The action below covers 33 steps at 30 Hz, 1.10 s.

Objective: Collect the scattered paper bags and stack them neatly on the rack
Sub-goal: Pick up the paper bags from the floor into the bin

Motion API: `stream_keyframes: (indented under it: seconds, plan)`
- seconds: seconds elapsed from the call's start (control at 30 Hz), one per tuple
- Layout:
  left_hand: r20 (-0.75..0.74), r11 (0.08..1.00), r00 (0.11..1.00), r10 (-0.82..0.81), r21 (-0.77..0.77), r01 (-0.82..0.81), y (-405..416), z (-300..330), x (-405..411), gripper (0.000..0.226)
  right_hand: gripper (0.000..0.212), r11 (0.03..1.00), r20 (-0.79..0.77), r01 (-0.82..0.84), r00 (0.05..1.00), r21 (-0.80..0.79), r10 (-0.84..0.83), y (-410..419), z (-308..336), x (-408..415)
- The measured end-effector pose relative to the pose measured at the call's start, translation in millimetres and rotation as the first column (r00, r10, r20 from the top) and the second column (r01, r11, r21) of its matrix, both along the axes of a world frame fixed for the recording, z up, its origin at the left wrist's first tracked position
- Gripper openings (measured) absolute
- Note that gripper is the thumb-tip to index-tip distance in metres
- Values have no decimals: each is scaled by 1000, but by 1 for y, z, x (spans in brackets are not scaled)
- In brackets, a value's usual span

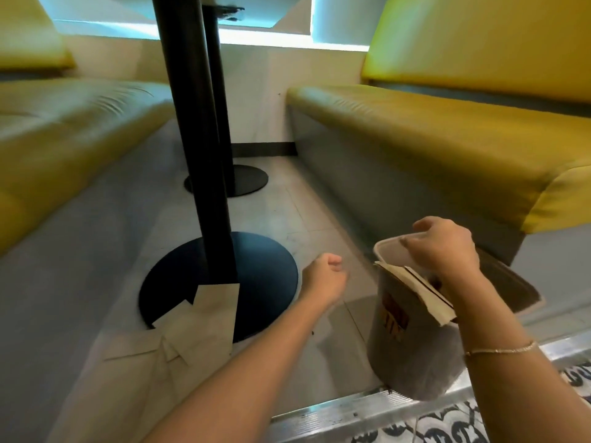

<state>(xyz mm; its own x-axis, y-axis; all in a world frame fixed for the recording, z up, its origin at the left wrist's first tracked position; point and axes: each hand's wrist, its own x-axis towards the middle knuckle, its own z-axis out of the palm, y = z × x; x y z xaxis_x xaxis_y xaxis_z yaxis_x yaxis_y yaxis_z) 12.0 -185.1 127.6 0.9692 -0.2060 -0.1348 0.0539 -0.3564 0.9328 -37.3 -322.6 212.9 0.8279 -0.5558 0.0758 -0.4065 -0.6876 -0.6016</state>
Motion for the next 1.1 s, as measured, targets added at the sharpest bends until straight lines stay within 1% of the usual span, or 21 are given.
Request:
stream_keyframes:
  seconds: [0.03,0.07,0.1,0.13,0.17,0.2,0.23,0.27,0.3,0.33,0.37,0.47,0.53,0.6,0.7,0.8,0.83,0.9,0.97,1.03,1.1]
  plan:
    - [-7,1000,1000,12,5,-12,5,-4,4,32,55,999,-70,-42,997,6,42,3,2,0]
    - [-15,1000,1000,18,6,-18,9,-7,6,31,67,997,-182,-82,980,-2,81,6,5,0]
    - [-20,1000,1000,21,5,-20,12,-9,9,30,77,992,-309,-126,944,-25,112,7,7,-1]
    - [-25,1000,1000,19,6,-19,14,-11,12,30,82,986,-426,-162,895,-37,131,7,7,-3]
    - [-24,1000,1000,17,7,-17,16,-13,14,30,80,983,-515,-183,845,-27,143,7,6,-5]
    - [-21,1000,1000,15,8,-15,16,-15,16,29,71,983,-566,-182,811,-1,150,5,4,-7]
    - [-15,1000,1000,12,8,-12,15,-16,17,29,58,987,-571,-160,809,13,138,0,1,-6]
    - [-11,1000,1000,7,10,-7,14,-18,18,27,45,994,-530,-113,843,-4,94,-7,-2,-3]
    - [-4,1000,1000,-1,10,1,11,-19,18,25,35,999,-455,-40,890,-34,20,-15,-3,-2]
    - [2,1000,1000,-13,13,13,8,-20,19,24,29,996,-361,47,930,-75,-71,-23,-1,-1]
    - [10,999,1000,-27,20,27,5,-21,19,22,28,985,-272,125,950,-119,-153,-30,3,-2]
    - [57,997,997,-55,56,52,-3,-18,22,15,25,935,-61,304,946,-182,-319,-49,11,-7]
    - [93,996,994,-64,73,57,-7,-14,24,12,25,915,9,364,930,-173,-368,-57,14,-10]
    - [120,993,989,-83,91,72,-11,-10,26,12,27,912,17,376,925,-163,-379,-60,12,-12]
    - [154,990,983,-105,106,89,-16,-5,26,11,21,944,-52,308,947,-123,-316,-59,0,-14]
    - [161,987,979,-123,127,104,-16,-5,23,14,16,965,-198,252,945,-70,-261,-51,-20,-16]
    - [164,985,978,-128,138,106,-14,-6,22,17,17,969,-222,235,944,-71,-245,-48,-24,-15]
    - [161,980,977,-137,168,110,-8,-11,19,20,24,978,-201,183,959,-101,-200,-37,-27,-10]
    - [145,973,980,-133,205,102,4,-19,17,22,33,986,-148,97,982,-133,-116,-21,-26,0]
    - [118,969,988,-98,237,68,21,-33,18,24,36,987,-97,-35,995,-156,20,4,-29,12]
    - [75,954,995,-69,297,44,43,-56,20,27,33,964,-94,-197,979,-179,182,33,-37,22]
